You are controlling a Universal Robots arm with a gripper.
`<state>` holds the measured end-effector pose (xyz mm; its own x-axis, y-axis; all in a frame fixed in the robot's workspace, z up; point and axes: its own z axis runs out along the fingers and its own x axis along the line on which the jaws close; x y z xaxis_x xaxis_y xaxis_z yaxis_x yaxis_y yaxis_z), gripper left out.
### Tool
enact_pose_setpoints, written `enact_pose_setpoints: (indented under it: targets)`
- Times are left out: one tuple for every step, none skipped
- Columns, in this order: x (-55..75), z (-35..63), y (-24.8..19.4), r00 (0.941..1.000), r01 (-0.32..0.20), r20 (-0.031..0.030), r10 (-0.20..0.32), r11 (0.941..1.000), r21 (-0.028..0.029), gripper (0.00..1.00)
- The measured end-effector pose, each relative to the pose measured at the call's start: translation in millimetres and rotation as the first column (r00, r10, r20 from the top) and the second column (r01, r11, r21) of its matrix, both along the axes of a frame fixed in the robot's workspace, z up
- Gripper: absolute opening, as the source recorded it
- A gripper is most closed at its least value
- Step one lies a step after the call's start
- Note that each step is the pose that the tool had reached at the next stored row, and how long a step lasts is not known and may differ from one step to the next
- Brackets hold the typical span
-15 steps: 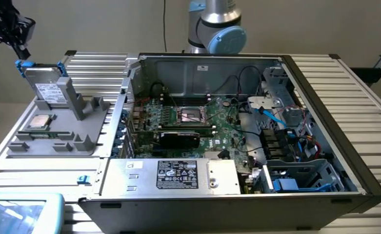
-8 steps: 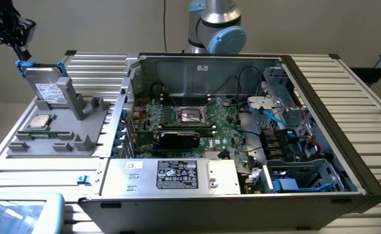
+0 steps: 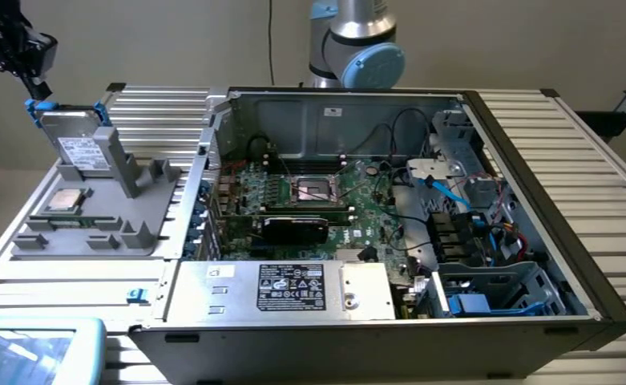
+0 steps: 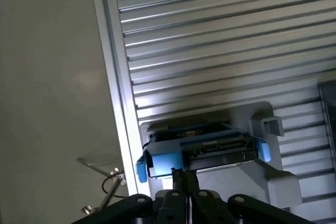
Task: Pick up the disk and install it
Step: 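Pick up the disk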
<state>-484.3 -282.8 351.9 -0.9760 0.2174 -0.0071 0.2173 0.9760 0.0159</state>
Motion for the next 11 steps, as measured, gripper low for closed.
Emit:
enact_pose_setpoints:
  targets:
    - [0.0, 0.0, 0.0, 0.9999, 0.017, -0.0001, -0.017, 0.9999, 0.0000, 0.11]
    - [0.0, -0.1, 0.0, 0.9994, 0.035, -0.0001, -0.035, 0.9994, 0.0000, 0.11]
    - [0.0, -0.2, 0.0, 0.9987, 0.051, 0.0001, -0.051, 0.9987, 0.0000, 0.11]
    - [0.0, -0.3, 0.0, 0.9977, 0.067, 0.0000, -0.067, 0.9977, 0.0000, 0.11]
    - [0.0, -0.3, 0.0, 0.9964, 0.084, 0.0000, -0.084, 0.9964, 0.0000, 0.11]
    - [0.0, -0.4, 0.0, 0.9949, 0.101, 0.0000, -0.101, 0.9949, 0.0000, 0.11]
    - [0.0, -0.5, 0.0, 0.9931, 0.117, 0.0000, -0.117, 0.9931, 0.0000, 0.11]
    - [0.0, -0.6, 0.0, 0.9909, 0.134, 0.0000, -0.134, 0.9909, 0.0000, 0.11]
    - [0.0, -0.6, 0.0, 0.9886, 0.150, 0.0000, -0.150, 0.9886, 0.0000, 0.11]
    - [0.0, -0.7, 0.0, 0.9860, 0.167, 0.0001, -0.167, 0.9860, 0.0000, 0.11]
    - [0.0, -0.8, 0.0, 0.9831, 0.183, 0.0001, -0.183, 0.9831, 0.0000, 0.11]
